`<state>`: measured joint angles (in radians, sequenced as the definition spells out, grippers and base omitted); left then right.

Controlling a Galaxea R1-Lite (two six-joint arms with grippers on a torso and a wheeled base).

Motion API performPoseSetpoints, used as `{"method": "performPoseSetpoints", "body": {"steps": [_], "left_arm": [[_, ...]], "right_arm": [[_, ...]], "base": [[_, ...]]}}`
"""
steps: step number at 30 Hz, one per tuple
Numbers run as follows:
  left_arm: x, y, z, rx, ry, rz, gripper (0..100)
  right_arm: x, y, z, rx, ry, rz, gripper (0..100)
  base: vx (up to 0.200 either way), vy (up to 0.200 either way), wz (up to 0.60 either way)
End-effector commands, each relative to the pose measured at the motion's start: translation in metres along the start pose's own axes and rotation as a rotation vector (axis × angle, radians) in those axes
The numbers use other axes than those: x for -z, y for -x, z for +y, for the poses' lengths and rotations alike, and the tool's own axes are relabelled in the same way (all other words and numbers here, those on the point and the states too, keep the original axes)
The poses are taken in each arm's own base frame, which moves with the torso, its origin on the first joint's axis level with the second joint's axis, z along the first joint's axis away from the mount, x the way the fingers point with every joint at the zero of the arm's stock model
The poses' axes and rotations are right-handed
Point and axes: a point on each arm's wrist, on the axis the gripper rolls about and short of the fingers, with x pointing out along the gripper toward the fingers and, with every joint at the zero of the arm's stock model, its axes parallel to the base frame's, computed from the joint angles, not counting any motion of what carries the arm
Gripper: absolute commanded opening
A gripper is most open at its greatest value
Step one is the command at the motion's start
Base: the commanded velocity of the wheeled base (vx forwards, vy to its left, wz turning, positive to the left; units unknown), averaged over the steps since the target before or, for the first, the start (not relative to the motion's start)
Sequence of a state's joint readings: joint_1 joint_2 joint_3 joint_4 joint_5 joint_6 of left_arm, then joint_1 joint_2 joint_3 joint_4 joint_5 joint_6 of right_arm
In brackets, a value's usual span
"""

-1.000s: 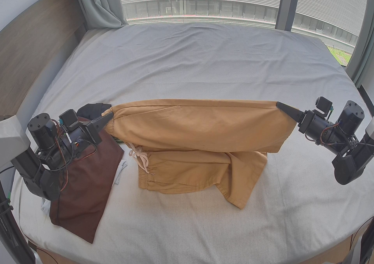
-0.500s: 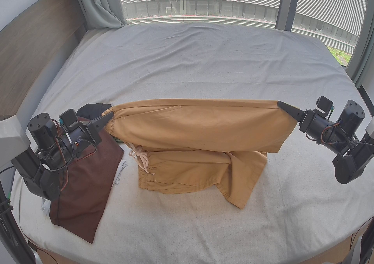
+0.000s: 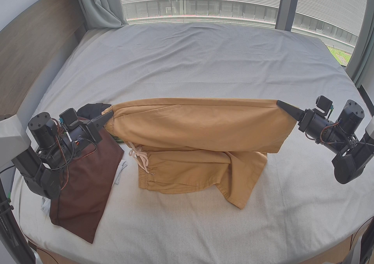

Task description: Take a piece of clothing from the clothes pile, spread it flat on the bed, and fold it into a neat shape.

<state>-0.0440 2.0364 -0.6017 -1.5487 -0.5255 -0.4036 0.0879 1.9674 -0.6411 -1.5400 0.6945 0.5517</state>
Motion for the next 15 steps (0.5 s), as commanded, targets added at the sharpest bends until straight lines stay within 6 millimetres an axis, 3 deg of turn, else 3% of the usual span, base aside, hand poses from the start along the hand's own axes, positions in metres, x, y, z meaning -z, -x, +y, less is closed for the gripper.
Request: {"method": "performPoseSetpoints", "body": {"steps": [1, 5, 15], "left_arm": [[-0.001, 0.000, -0.002, 0.006, -0.002, -0.004, 0], [-0.005, -0.004, -0.001, 0.013, -0.015, -0.020, 0], [-0.013, -0.013, -0.001, 0.011, -0.022, -0.064, 0]], "right_arm": [[0.000, -0.003, 0.001, 0.003, 0.002, -0.007, 0], [-0.006, -0.010, 0.001, 0.018, 0.019, -0.048, 0], [-0.008, -0.032, -0.024, 0.034, 0.041, -0.091, 0]], "base": [[0.000, 0.000, 0.00], [0.000, 0.000, 0.00], [0.000, 0.000, 0.00]]}}
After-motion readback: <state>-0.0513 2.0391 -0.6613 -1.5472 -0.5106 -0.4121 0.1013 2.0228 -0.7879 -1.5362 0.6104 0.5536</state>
